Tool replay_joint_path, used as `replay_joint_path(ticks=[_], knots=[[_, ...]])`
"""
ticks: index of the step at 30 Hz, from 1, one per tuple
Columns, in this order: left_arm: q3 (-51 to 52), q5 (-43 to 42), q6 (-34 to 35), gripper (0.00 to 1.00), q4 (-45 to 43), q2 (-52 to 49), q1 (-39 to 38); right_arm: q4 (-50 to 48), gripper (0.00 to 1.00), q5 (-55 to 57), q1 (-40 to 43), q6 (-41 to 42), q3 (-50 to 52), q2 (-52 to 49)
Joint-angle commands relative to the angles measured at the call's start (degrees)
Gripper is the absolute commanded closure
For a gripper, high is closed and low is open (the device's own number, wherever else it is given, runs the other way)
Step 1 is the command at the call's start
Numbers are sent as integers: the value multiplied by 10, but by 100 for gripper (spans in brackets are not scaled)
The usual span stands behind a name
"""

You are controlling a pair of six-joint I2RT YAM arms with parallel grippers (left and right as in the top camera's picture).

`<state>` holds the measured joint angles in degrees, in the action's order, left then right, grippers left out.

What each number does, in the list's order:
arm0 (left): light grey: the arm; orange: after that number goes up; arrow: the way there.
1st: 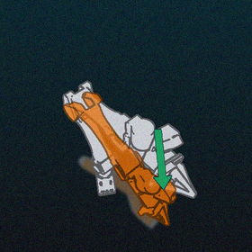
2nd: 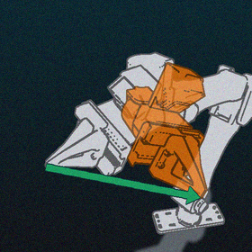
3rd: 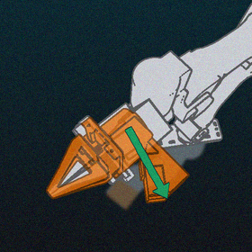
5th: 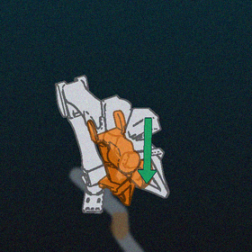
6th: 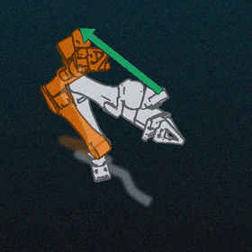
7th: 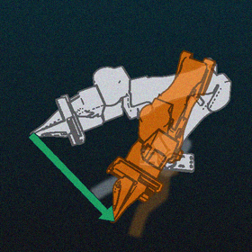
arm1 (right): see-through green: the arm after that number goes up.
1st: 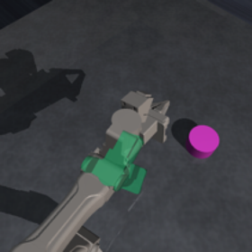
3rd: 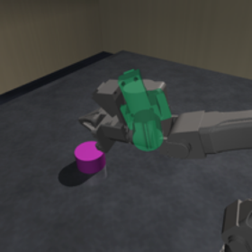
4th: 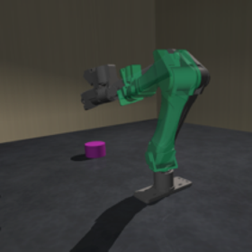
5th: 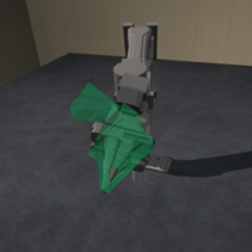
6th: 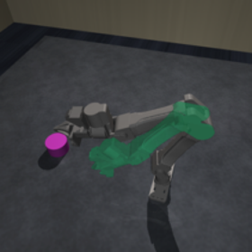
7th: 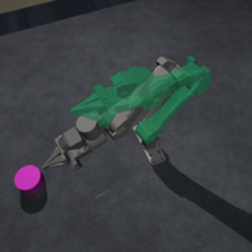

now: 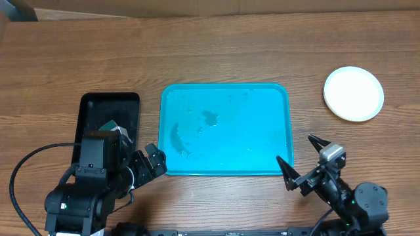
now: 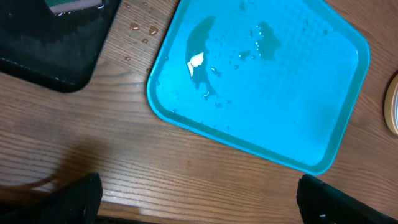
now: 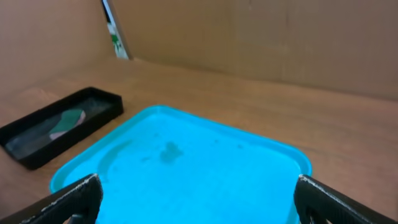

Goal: Clean dirty plates on tray and stack at the side

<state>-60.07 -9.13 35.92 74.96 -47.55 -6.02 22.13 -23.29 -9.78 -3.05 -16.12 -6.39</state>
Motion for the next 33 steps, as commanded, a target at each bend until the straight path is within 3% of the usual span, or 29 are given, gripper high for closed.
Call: replay_joint_path(ticks=[1, 9, 22, 27, 33], knots=[[0, 8, 5, 0, -2, 0, -4, -42, 0, 3, 2, 0, 40, 31], [0, 8, 5, 0, -2, 0, -4, -152, 0, 16, 2, 0, 98, 57], [0, 8, 5, 0, -2, 0, -4, -246, 0, 45, 29, 4, 158, 63], [0, 8, 5, 0, -2, 0, -4, -243, 0, 117, 34, 66, 157, 62], [0, 8, 5, 0, -2, 0, -4, -173, 0, 222, 34, 169, 156, 62]])
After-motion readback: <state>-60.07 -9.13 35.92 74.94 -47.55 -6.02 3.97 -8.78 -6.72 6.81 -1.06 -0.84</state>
